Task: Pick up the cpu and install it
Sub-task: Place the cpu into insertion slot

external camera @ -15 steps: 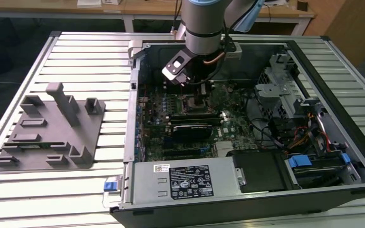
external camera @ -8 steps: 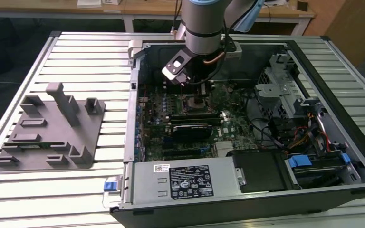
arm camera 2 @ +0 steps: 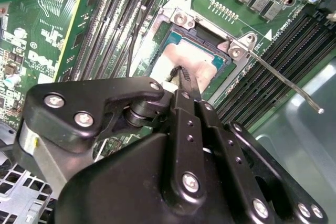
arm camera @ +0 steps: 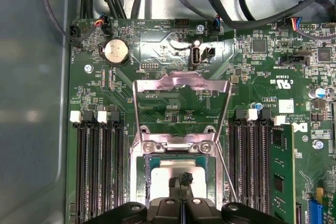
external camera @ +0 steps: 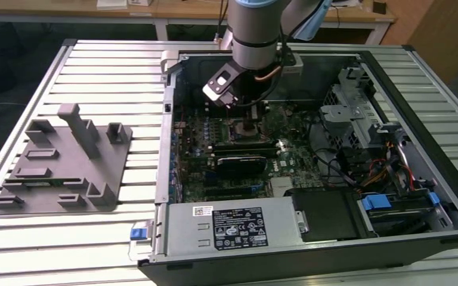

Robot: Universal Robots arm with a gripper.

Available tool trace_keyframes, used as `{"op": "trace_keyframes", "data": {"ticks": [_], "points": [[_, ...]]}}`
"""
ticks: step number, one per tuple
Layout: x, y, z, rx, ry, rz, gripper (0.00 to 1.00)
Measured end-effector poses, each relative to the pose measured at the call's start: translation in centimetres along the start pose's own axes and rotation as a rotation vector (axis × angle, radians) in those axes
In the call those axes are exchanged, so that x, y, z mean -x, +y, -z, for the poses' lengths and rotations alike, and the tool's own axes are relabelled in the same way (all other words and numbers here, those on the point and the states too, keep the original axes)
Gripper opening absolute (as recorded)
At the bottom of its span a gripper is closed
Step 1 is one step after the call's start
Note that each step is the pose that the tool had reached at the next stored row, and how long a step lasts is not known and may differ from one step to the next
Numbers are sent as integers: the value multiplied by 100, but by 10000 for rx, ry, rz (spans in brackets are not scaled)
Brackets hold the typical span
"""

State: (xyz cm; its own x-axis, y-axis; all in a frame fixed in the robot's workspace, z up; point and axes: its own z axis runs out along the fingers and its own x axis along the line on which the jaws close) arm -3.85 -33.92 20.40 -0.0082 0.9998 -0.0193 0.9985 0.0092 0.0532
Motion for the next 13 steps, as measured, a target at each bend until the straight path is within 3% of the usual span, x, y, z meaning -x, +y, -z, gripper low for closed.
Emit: {"op": "trace_keyframes", "data": {"ticks": [13], "points": [[0,-19,-33,-2,17,-5,11]]}}
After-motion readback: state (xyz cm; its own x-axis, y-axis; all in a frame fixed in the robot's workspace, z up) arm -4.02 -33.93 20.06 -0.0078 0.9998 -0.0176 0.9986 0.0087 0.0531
